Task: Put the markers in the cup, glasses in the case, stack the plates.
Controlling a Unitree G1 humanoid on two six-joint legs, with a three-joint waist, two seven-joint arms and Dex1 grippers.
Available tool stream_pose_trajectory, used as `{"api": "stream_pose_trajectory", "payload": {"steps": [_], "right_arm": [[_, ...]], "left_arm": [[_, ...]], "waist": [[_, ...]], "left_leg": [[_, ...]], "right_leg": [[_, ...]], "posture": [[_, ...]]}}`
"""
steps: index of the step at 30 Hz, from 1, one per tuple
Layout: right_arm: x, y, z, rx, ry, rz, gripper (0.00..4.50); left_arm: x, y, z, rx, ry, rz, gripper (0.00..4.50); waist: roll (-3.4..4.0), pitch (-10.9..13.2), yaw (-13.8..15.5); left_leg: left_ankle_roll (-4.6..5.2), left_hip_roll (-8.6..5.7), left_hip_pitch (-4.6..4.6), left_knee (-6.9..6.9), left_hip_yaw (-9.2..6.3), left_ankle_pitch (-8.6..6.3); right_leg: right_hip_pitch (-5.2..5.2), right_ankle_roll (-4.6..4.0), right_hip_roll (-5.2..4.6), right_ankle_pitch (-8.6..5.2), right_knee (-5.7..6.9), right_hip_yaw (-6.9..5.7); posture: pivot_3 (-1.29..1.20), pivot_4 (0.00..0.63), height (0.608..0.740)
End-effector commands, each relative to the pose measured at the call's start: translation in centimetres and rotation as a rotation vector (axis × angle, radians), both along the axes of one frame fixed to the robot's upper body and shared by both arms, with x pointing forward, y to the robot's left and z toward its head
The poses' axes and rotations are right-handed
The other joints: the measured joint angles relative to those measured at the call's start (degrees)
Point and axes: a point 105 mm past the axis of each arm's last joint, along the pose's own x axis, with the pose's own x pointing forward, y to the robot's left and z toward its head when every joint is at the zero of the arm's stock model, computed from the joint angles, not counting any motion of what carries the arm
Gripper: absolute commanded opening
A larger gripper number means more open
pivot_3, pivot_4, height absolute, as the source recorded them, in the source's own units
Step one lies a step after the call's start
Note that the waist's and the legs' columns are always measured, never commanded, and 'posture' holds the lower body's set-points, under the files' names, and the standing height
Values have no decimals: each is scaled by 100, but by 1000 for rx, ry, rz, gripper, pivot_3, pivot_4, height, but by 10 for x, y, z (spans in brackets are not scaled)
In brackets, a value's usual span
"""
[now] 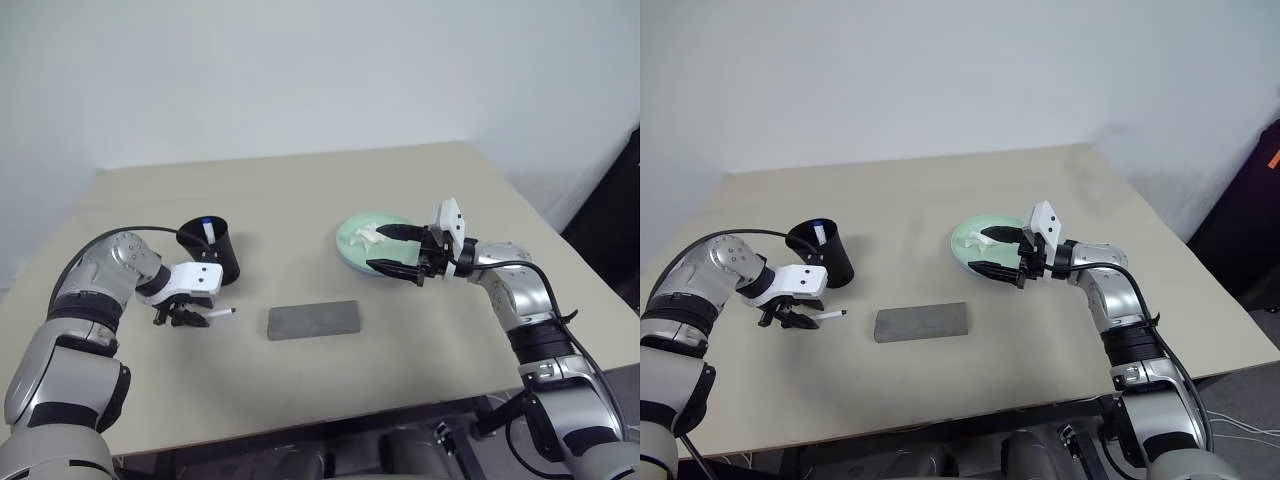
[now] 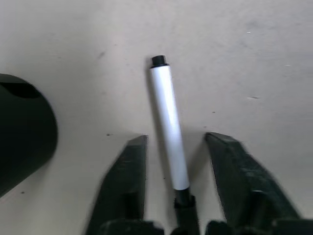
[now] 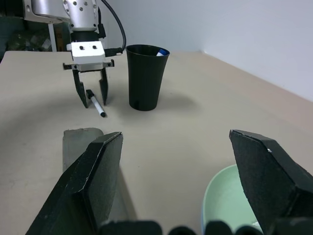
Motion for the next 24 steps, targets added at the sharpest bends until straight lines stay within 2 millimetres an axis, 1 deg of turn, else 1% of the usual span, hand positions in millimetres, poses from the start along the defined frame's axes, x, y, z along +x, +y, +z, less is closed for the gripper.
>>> {"api": "stream_pose_trajectory", "payload": {"steps": [1,2,3,7,10,14,17,18,20,23,24], "right_arm": [[1,1,17,22,-62,4,3785],[1,1,17,21,-62,4,3785],[1,1,17,22,-62,4,3785],[0,1,17,24,-53,14,3785],[-6,2,15,26,-12,57,3785],[-17,3,12,11,34,126,3785],[-18,3,11,8,41,127,3785],[-18,3,11,6,40,123,3785],[-17,3,11,5,40,118,3785],[-18,2,10,3,39,115,3785],[-17,3,10,2,36,112,3785]], "left_arm": [[0,2,1,-4,-6,17,415],[1,1,3,-9,-7,17,114],[1,1,4,-11,-8,17,50],[2,1,7,-20,-14,19,50],[4,-2,12,-34,-31,14,50],[11,-11,27,-98,-84,0,50],[18,-29,47,-220,-129,-7,50],[22,-40,59,-302,-162,-12,50],[26,-54,76,-418,-200,-12,50],[29,-78,114,-636,-270,-10,50],[36,-85,132,-725,-343,16,50]], "waist": [[0,0,9],[0,0,11],[0,0,6],[0,0,0],[-1,0,7],[-6,2,9],[-9,2,5],[-9,2,5],[-10,3,11],[-10,3,1],[-10,3,-1]], "left_leg": [[0,2,1,1,-1,1],[2,3,2,2,-3,3],[3,4,2,4,-5,4],[4,6,1,13,5,4],[4,5,-1,13,8,4],[4,2,-10,13,3,3],[7,2,-13,13,3,-2],[8,1,-13,12,3,-3],[8,1,-13,12,2,-4],[8,1,-14,12,0,-4],[7,1,-14,12,1,-4]], "right_leg": [[2,0,1,0,1,-2],[5,0,1,0,1,-3],[7,0,3,0,1,-5],[7,0,3,0,0,-2],[6,0,2,0,-1,-1],[-1,0,1,0,-3,-1],[-3,0,-1,0,-6,-1],[-4,0,-2,0,-6,-1],[-3,0,-2,0,-7,-3],[-4,1,-2,0,-8,-3],[-4,1,-2,0,-8,-3]], "posture": [[0,0,740],[0,0,740],[0,0,740],[0,0,740],[0,0,740],[0,0,740],[0,0,740],[0,0,740],[0,0,740],[0,0,740],[0,0,740]]}}
